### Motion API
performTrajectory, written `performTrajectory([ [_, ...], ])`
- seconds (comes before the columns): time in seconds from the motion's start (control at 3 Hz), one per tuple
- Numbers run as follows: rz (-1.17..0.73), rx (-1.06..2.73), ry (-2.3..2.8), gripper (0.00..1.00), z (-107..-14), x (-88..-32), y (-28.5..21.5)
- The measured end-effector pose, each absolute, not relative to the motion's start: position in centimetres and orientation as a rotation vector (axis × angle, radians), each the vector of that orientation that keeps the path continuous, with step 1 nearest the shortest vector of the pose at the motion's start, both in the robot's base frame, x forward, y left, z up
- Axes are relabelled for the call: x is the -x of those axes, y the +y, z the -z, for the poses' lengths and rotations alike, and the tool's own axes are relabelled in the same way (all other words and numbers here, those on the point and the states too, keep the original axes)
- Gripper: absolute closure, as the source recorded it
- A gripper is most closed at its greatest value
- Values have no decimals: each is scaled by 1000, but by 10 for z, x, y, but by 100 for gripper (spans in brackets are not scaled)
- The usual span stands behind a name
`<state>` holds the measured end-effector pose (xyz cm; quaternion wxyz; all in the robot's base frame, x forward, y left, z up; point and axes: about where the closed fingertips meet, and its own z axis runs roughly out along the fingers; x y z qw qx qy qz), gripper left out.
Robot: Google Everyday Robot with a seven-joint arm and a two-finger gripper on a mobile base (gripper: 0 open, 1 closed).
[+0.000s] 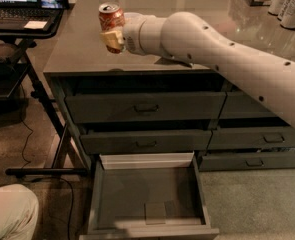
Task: Pick coke can from bottom drawer and place on counter
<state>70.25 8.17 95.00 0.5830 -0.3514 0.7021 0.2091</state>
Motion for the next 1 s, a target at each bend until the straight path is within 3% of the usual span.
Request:
performTrajectory([
  [0.67,-475,796,1694,100,-925,-732,99],
  [1.0,-499,806,1714,81,-907,-747,104],
])
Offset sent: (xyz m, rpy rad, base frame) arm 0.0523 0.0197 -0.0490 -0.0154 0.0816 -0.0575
